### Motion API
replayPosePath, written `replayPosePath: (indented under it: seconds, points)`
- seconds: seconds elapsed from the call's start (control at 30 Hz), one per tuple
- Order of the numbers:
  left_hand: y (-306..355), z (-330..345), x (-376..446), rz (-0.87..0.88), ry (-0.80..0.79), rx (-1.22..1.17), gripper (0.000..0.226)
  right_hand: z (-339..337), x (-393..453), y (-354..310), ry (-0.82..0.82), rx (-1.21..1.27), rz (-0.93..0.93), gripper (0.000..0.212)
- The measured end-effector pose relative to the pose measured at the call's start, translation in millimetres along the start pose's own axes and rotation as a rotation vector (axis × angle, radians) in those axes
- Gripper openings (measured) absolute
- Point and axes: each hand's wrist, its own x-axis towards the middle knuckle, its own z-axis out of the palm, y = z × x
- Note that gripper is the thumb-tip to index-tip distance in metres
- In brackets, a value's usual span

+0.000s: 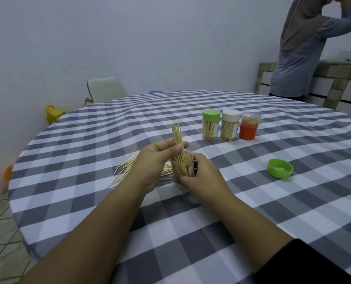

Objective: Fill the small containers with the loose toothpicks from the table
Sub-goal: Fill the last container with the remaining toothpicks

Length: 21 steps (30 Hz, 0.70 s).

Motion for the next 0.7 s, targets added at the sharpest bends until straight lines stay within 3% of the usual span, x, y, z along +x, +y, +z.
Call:
replayPosePath:
  seconds: [0.13, 0.4, 0.5, 0.7]
  points:
    - [-1.6, 2.3, -1.3, -0.019, -0.05, 0.012, 0.019, -4.3, 0.7, 0.1, 0.014, 0.011, 0.031, 0.052]
    - [-3.7, 5.5, -0.8, -0.011, -0.03, 0.258, 0.031, -15.3, 3.4, 2.3, 0.03, 0.05, 0.108, 0.045]
    - [-2.0, 8.6, -1.7, -0.069, -0.032, 0.402, 0.042, -21.1, 3.3, 2.3, -0.014, 0.052, 0.146, 0.047]
    - [-16.7, 4.4, -2.4, 0.058, -0.196, 0.707, 0.075, -35.1, 4.5, -5.7, -0.026, 0.318, 0.161, 0.031]
